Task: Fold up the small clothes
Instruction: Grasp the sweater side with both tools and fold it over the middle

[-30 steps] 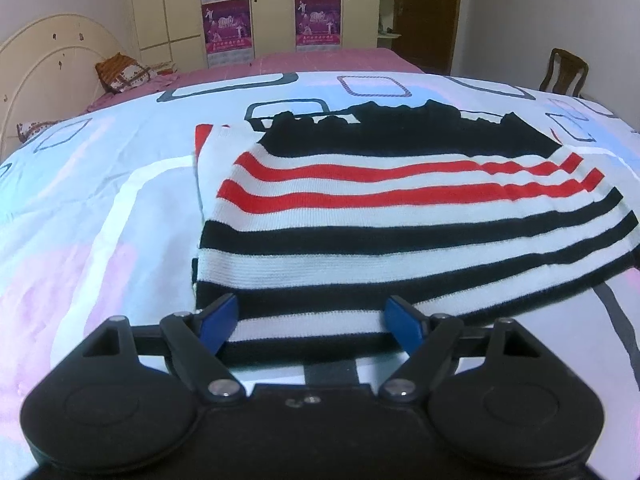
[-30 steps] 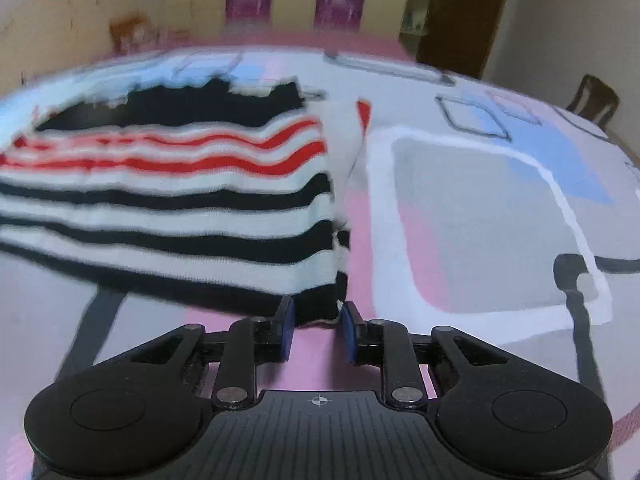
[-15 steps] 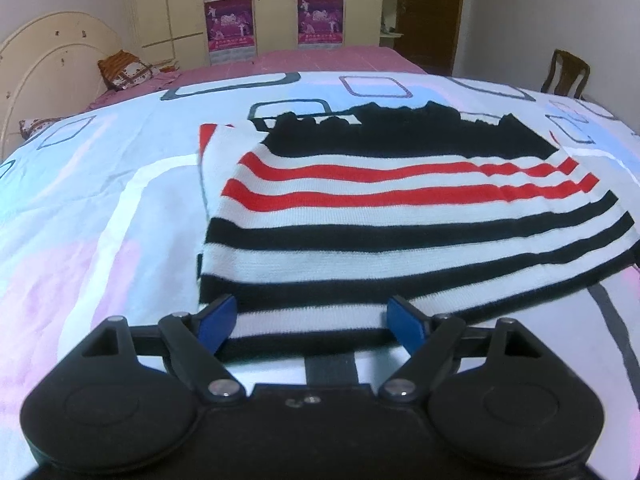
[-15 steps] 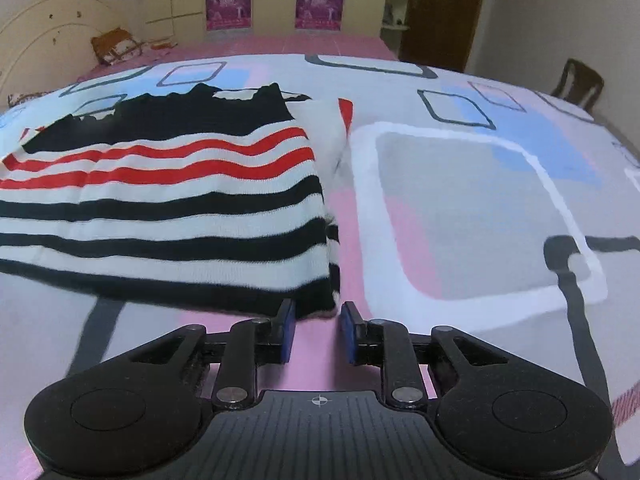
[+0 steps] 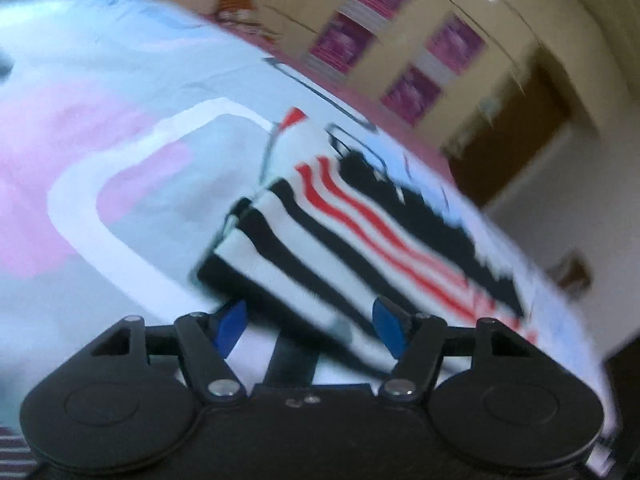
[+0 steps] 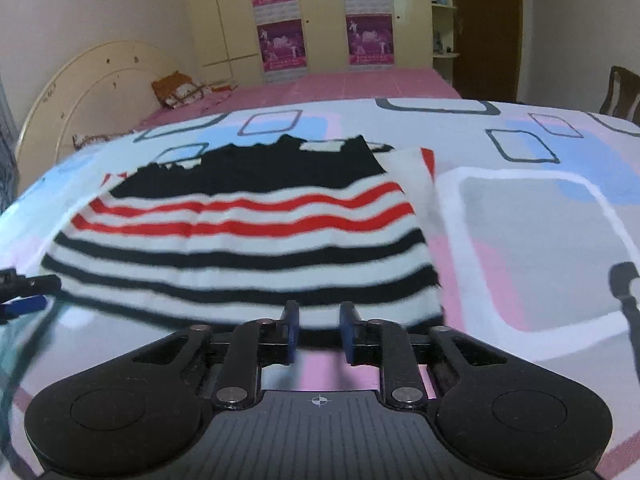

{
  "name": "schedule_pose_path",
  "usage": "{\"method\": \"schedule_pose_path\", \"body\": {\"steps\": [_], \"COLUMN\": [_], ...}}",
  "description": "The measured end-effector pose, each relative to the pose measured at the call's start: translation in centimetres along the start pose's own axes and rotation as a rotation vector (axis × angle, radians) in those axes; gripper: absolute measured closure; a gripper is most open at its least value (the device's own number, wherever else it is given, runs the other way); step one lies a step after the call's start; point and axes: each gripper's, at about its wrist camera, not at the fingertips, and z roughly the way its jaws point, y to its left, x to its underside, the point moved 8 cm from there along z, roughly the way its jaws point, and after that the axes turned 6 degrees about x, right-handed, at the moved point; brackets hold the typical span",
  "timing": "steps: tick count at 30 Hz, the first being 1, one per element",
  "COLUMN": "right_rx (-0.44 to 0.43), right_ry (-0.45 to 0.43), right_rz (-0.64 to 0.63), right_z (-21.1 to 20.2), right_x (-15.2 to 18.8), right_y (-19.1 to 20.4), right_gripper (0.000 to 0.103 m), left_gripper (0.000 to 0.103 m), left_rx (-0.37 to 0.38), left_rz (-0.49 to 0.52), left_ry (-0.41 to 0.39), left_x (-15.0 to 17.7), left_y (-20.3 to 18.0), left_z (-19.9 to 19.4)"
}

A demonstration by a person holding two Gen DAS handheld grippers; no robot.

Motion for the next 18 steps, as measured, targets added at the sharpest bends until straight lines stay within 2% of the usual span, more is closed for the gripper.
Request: {"method": "schedule_pose_path", "body": {"steps": [2,5,8,9,11,13,16,18], "right_rx": [-0.031,-0.062,-0.079,-0.083,-0.096,-0.101,-0.111,-0.125], "right_ry": [0.008,0.021,0.025,0.028,0.027,0.034,0.043,0.021], "right_rz": [0.045,0.084,0.070,0.060,0.052,0.044,0.034,0.030], "right_z": [0.9,2.6,4.5,5.2,6.3,7.3,8.4,8.2], "right_x": [-1.0,-2.8,-4.4,-4.8,-5.5,-5.9,-6.2,-6.4], "right_y": [0.8,2.5,4.6,5.3,6.5,7.7,8.9,9.4], "right_gripper": [0.103,0.103,0.103,0.103,0.103,0.103,0.103,0.103], "left_gripper": [0.037,0.039,0.053,0.062,0.069,0.080,0.087,0.087], "left_rx": [0.007,-0.005,-0.002,-0.008,-0.010,-0.004,0.027,0.082], "left_rz": [-0.083,-0.106,-0.131,-0.132,-0.134,-0.137,-0.159,-0.158], "left_ry": [-0.051,-0.085,-0.114,-0.121,-0.122,-0.114,-0.101,-0.140], "left_x": [-0.8,-1.7,-2.1,-2.3,-2.6,-2.9,-3.6,-4.3], "left_y": [0.5,0.5,0.9,1.1,1.4,1.4,1.0,-0.1], "left_z": [0.7,1.8,2.5,2.8,3.3,3.6,3.1,1.7]}}
